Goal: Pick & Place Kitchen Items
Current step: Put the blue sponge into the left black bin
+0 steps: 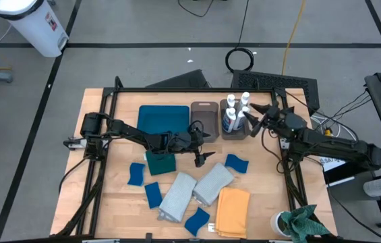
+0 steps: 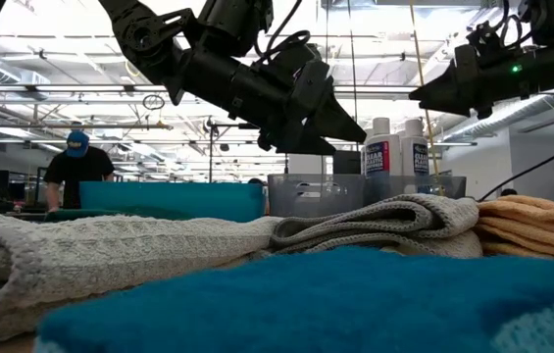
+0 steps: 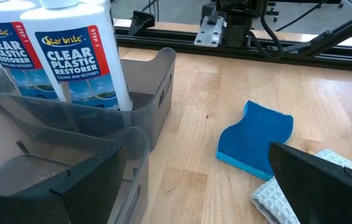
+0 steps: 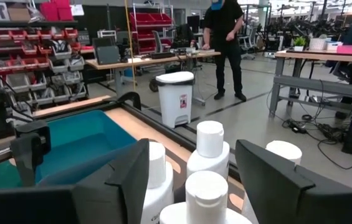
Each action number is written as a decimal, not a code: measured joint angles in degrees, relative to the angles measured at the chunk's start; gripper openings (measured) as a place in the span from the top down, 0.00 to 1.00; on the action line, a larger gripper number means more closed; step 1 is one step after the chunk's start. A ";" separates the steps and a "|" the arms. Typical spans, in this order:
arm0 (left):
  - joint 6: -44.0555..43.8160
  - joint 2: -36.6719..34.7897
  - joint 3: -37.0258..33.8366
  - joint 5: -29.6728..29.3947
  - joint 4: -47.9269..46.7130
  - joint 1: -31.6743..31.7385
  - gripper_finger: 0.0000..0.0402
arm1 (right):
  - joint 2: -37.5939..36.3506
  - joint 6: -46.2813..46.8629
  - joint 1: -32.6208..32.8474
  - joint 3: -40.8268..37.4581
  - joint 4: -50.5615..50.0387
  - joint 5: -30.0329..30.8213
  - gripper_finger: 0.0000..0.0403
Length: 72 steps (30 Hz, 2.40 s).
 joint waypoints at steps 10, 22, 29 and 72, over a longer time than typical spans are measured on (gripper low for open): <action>-0.07 0.00 0.00 -0.01 -0.02 0.00 0.01 | -1.99 -0.41 0.11 0.00 -0.50 -0.39 0.48; -0.22 0.00 0.00 -0.02 -0.36 0.00 0.01 | -3.87 -0.39 0.16 0.00 -0.38 -6.19 0.48; -0.20 0.00 0.02 0.00 -0.44 0.01 0.01 | -4.07 1.12 0.13 0.00 0.61 -12.03 0.48; -0.25 0.00 0.01 -0.02 -0.39 0.00 0.01 | -4.00 10.10 0.15 0.00 3.55 -55.40 0.48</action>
